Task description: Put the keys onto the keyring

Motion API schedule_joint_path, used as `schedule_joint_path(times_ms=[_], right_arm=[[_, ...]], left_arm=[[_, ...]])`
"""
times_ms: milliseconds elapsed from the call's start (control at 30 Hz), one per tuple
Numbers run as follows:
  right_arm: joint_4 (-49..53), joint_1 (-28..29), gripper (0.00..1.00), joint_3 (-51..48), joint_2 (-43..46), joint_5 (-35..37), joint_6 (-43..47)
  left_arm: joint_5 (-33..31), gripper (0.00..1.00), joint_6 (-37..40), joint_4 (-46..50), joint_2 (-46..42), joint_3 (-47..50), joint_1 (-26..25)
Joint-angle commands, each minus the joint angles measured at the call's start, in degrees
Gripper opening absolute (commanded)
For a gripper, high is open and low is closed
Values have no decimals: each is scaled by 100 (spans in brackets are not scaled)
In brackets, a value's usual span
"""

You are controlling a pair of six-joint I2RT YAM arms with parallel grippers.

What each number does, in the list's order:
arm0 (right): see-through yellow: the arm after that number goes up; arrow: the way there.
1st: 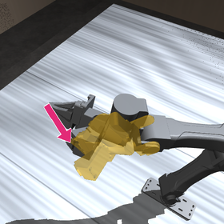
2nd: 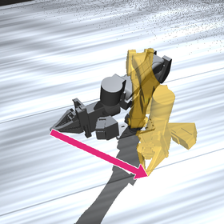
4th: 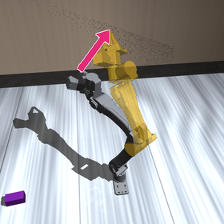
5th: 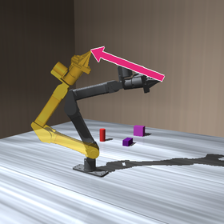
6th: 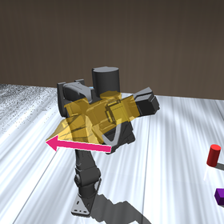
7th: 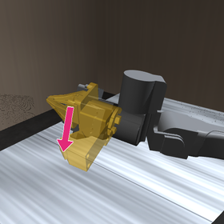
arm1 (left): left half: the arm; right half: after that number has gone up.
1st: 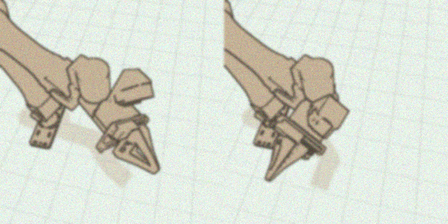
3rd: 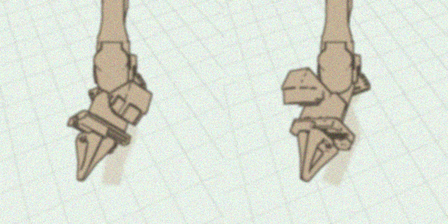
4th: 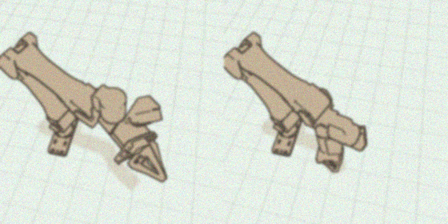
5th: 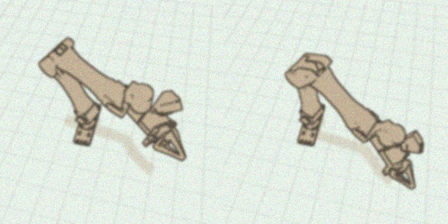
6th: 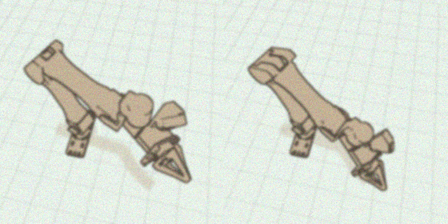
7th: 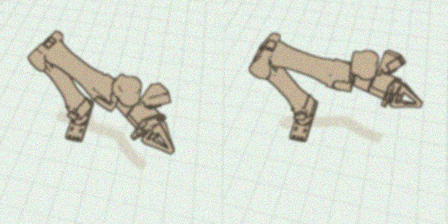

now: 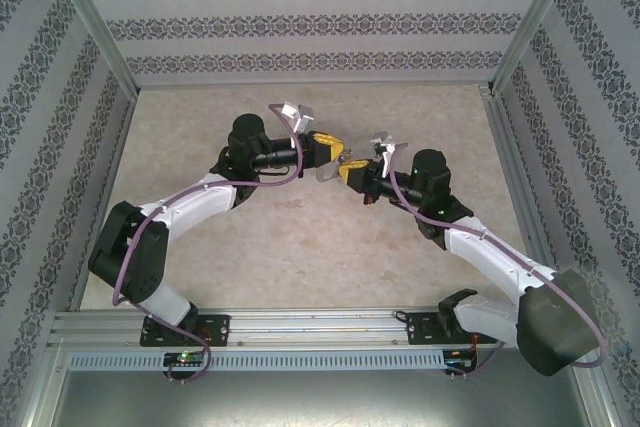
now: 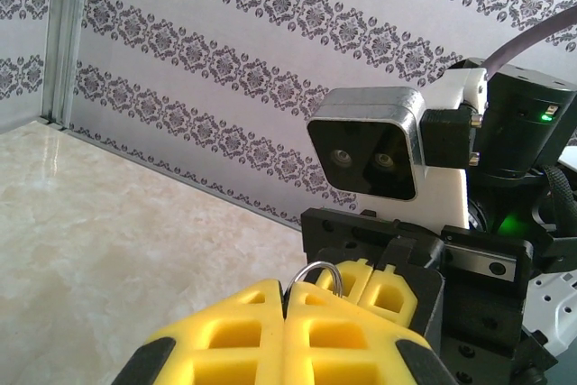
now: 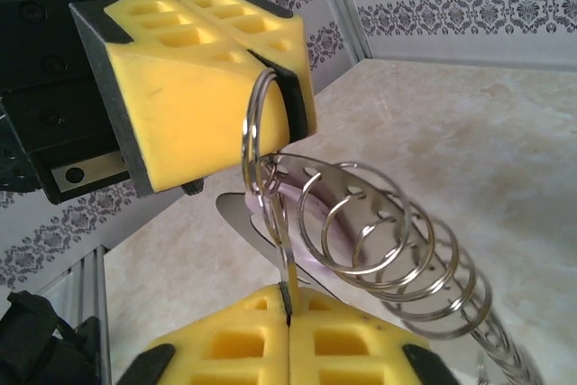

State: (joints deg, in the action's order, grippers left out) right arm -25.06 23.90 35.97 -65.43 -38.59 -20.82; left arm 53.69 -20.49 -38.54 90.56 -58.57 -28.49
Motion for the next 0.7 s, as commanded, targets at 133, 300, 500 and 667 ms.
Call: schedule_joint_path(times_ms=[133, 300, 500, 667], right_arm=[[241, -77, 41, -63, 116, 45, 146], [131, -339, 44, -333, 359, 27, -19], [143, -534, 43, -311, 709, -111, -164], [26, -540, 44, -157, 779, -119, -370]], left_arm=[[-55, 0, 146, -127, -319, 0, -43], [-122, 0, 188, -58, -353, 3, -43], [-129, 0, 192, -49, -377, 3, -43], [-184, 0, 184, -81, -392, 49, -43]])
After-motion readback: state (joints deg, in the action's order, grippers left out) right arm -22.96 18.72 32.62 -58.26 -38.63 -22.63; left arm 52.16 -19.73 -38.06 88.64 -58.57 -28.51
